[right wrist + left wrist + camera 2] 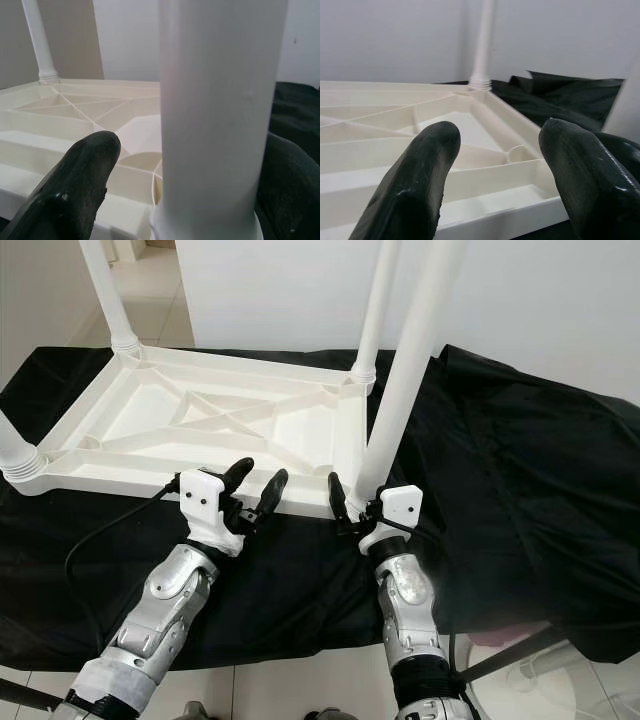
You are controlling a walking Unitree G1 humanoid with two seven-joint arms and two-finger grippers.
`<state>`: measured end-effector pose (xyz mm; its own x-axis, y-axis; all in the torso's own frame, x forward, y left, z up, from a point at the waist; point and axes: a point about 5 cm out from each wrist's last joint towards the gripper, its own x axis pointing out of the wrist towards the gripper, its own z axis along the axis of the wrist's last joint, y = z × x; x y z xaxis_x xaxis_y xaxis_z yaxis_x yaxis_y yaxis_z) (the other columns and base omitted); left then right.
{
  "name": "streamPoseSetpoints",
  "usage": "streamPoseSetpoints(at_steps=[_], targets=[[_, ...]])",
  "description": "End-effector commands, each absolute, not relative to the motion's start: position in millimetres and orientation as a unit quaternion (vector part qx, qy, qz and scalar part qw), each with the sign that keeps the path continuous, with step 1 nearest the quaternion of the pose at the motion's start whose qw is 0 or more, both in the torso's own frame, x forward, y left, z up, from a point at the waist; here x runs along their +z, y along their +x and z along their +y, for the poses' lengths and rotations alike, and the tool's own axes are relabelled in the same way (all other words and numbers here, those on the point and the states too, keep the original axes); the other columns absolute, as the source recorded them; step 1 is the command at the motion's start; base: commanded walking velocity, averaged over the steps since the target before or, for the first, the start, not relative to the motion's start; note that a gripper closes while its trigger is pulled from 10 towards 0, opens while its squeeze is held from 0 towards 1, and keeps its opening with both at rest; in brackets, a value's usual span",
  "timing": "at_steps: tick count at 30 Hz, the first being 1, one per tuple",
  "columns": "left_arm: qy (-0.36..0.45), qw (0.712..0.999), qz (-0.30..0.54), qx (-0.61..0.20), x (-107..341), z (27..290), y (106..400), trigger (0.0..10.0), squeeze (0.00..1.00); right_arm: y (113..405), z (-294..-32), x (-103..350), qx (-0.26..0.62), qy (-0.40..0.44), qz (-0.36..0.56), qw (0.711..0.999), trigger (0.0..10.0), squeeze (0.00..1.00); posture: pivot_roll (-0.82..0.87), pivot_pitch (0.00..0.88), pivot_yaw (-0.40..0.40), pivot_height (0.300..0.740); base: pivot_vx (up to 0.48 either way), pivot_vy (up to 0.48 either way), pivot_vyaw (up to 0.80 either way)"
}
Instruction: Building children table
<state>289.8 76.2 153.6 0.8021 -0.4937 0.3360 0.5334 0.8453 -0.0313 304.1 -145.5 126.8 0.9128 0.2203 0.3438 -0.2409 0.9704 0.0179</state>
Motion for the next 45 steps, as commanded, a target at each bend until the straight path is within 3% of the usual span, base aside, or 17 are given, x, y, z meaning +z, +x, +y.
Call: streamPoseSetpoints(at_steps=[1,5,9,16,25,26,33,35,36,45], targets=[[-0.056,0.942,-0.159,-0.291,150,74,288,10.0,0.0,305,-148,126,0.112,0.03,-0.174,0.978,10.0,0.0,-0.04,0.072,-0.025,0.74,0.0,0.0,0.0],[-0.05,0.94,-0.16,-0.297,150,72,288,10.0,0.0,306,-149,126,0.109,0.025,-0.175,0.978,10.0,0.0,-0.03,0.073,-0.026,0.74,0.0,0.0,0.0],[-0.031,0.919,-0.137,-0.368,150,60,280,10.0,0.0,314,-150,132,0.154,-0.003,-0.151,0.976,10.0,0.0,-0.03,0.082,-0.024,0.74,0.0,0.0,0.0],[-0.013,0.899,-0.119,-0.422,149,51,273,10.0,0.0,321,-160,135,0.196,-0.041,-0.126,0.972,10.0,0.0,-0.04,0.08,-0.022,0.74,0.0,0.0,0.0],[-0.031,0.899,-0.109,-0.424,155,49,274,10.0,0.0,331,-165,138,0.28,-0.082,-0.085,0.953,10.0,0.0,-0.07,0.089,-0.019,0.74,0.0,0.0,0.0],[-0.028,0.898,-0.108,-0.426,155,48,273,10.0,0.0,331,-165,138,0.285,-0.081,-0.08,0.952,0.0,0.0,-0.07,0.091,-0.016,0.74,0.0,0.0,0.0],[-0.025,0.898,-0.106,-0.426,155,49,271,10.0,0.0,330,-165,137,0.282,-0.067,-0.078,0.954,0.0,0.0,-0.06,0.097,-0.013,0.74,0.0,0.0,0.0],[-0.024,0.899,-0.104,-0.425,155,51,271,10.0,0.0,327,-164,135,0.269,-0.056,-0.076,0.958,0.5,0.0,-0.05,0.103,-0.006,0.74,0.0,0.0,0.0],[-0.023,0.899,-0.102,-0.425,155,52,270,10.0,0.0,326,-163,135,0.26,-0.051,-0.075,0.961,10.0,0.0,-0.05,0.105,-0.002,0.74,0.0,0.0,0.0],[-0.017,0.9,-0.093,-0.425,156,56,268,10.0,0.0,318,-154,134,0.177,-0.027,-0.06,0.982,10.0,0.0,-0.03,0.121,0.002,0.74,0.0,0.0,0.0]])
